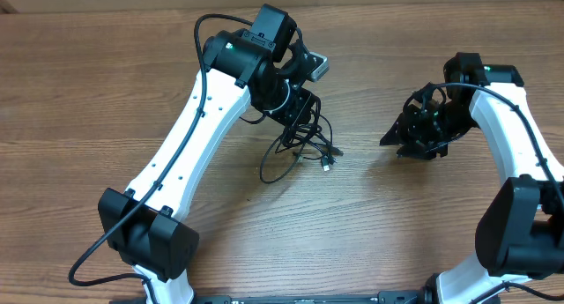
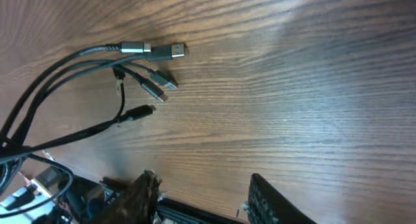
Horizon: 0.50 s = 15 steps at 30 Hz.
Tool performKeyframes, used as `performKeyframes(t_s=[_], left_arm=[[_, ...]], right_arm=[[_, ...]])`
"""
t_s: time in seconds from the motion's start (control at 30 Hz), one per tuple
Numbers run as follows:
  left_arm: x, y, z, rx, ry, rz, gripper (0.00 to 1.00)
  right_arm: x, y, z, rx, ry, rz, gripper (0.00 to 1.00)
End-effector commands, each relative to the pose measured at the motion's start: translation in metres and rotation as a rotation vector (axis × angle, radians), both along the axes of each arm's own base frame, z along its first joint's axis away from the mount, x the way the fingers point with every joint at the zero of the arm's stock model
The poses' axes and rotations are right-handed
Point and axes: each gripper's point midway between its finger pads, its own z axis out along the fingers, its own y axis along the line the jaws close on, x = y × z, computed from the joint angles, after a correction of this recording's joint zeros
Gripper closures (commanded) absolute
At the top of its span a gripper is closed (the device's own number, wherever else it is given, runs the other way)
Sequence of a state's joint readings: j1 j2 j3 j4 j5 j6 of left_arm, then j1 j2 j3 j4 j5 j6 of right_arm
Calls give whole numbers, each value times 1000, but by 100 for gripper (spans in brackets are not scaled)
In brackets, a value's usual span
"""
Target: Untangle cables
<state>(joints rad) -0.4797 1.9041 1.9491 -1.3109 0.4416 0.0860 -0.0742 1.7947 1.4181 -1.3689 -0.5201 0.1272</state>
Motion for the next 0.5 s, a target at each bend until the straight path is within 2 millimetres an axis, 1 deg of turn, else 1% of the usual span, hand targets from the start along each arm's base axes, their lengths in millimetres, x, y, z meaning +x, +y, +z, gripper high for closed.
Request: performKeyframes(t_s=[0.0,0.07,0.13,0.27,0.33,0.4,0.47], left_arm=[[1,1,-2,-10,3,-19,96],[4,6,-2,-10,6,-4,96],[9,15,-2,-9,11,22,96],[15,29,-1,-35,41,62,96],[15,35,0,-47,57,73,96],[15,42,1,-56,58,56,96],[15,48,1,-66,59,36,96]], right_arm=[[-2,1,5,11,-18,36,54],[-6,2,5,14,-7,49,51],[-9,2,6,17,-1,60,46],[-9,8,9,53,-14,75,43],[-7,18,15,116,-52,112,42],[-5,33,24,204,-102,156,37],[-3,49,35,300,-162,204,36]])
